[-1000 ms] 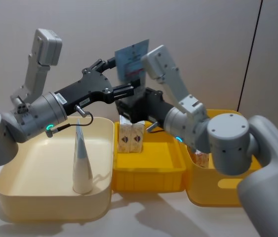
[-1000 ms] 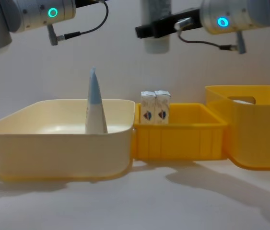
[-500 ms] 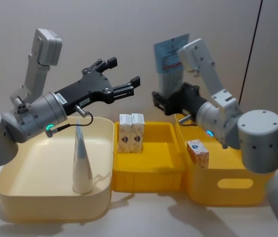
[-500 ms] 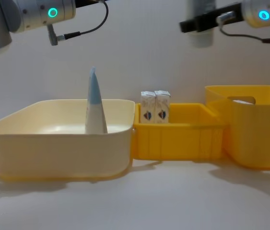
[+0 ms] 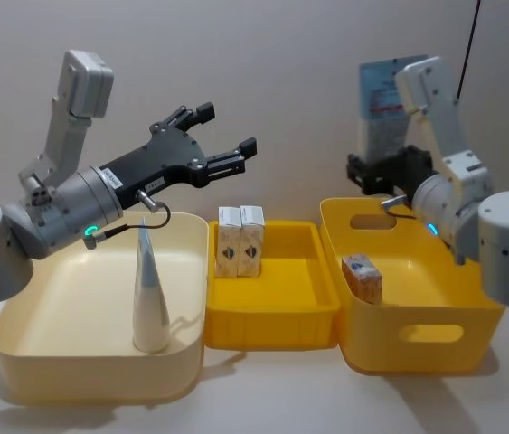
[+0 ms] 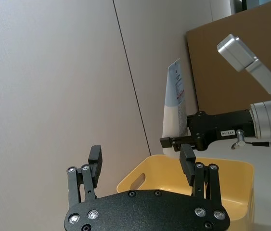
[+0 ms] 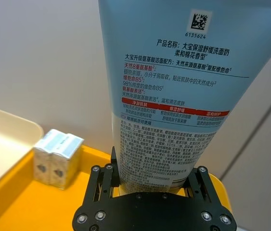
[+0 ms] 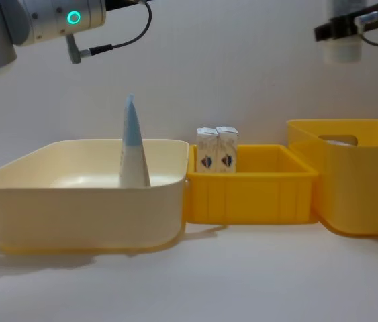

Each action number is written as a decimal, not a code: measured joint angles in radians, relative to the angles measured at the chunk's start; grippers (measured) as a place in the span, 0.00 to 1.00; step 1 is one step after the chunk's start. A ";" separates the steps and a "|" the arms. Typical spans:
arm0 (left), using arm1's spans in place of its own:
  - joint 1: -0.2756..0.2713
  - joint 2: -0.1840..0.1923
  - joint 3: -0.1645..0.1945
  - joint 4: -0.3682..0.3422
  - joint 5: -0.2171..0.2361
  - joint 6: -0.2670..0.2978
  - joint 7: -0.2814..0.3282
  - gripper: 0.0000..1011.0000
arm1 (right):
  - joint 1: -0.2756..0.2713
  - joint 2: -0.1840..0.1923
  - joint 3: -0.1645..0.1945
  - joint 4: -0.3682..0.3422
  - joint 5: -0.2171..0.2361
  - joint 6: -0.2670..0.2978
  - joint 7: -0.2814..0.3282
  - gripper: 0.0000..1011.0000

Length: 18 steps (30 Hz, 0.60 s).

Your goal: Bimanual collaborative sorting of washing and personal care products

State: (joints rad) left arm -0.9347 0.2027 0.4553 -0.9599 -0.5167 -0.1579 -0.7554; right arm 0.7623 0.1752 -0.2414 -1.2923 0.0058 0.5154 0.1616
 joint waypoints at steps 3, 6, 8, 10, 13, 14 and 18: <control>0.000 0.000 0.000 0.000 0.000 0.000 0.000 0.99 | 0.008 -0.005 0.023 0.017 -0.002 0.021 -0.028 0.61; 0.000 0.000 0.000 0.000 0.000 0.000 0.000 0.99 | 0.020 -0.012 0.046 0.043 -0.005 0.041 -0.056 0.61; 0.000 0.000 0.000 0.000 0.000 0.000 0.000 0.99 | 0.032 -0.016 0.062 0.062 -0.005 0.053 -0.073 0.61; 0.000 0.000 0.000 0.000 0.000 0.000 0.000 0.99 | 0.039 -0.018 0.073 0.078 -0.006 0.060 -0.084 0.61; 0.000 0.000 0.000 0.000 0.000 0.000 0.000 0.99 | 0.050 -0.023 0.088 0.099 -0.006 0.071 -0.101 0.61; 0.000 0.000 0.000 0.000 0.000 0.000 0.000 0.99 | 0.052 -0.024 0.092 0.104 -0.007 0.074 -0.105 0.61; 0.000 0.000 0.000 0.000 0.000 0.000 0.000 0.99 | 0.063 -0.027 0.107 0.124 -0.008 0.085 -0.120 0.61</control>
State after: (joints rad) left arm -0.9348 0.2027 0.4553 -0.9600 -0.5168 -0.1580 -0.7554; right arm 0.8251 0.1478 -0.1349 -1.1681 -0.0017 0.5999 0.0414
